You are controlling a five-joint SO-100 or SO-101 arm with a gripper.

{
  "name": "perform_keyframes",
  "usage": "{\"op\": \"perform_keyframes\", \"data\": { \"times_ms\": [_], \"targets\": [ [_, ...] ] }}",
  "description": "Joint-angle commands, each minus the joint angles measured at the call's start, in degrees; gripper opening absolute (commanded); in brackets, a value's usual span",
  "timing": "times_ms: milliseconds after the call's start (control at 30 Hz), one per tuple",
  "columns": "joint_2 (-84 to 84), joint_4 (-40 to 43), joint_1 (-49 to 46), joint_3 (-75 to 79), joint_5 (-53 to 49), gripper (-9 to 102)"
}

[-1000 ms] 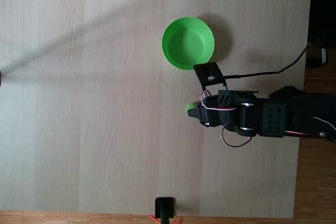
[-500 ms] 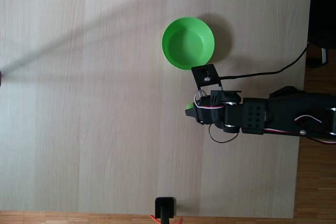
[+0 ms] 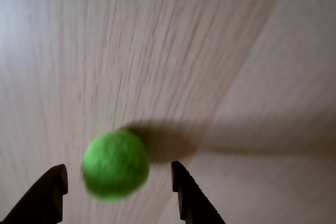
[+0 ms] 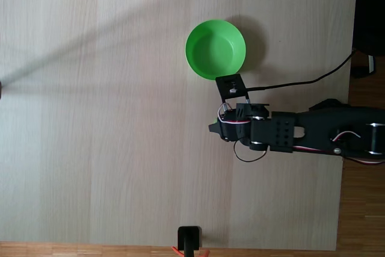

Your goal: Grasp a green pompom and put it in the green bowl.

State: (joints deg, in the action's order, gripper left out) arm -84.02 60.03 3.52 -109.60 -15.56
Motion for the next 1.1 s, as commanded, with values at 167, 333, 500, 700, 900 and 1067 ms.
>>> {"op": "perform_keyframes", "data": {
  "times_ms": [167, 333, 500, 700, 900, 1067],
  "targets": [
    [1.8, -0.9, -0.1, 2.1, -0.2, 23],
    [2.6, -0.9, -0.1, 2.1, -0.2, 23],
    [2.8, -0.9, -0.1, 2.1, -0.2, 23],
    [2.5, -0.9, -0.2, 2.1, 0.1, 23],
    [2.2, -2.5, -0.2, 2.1, 0.3, 13],
    [2.5, -5.0, -0.2, 1.3, 0.3, 6]
  ]
}}
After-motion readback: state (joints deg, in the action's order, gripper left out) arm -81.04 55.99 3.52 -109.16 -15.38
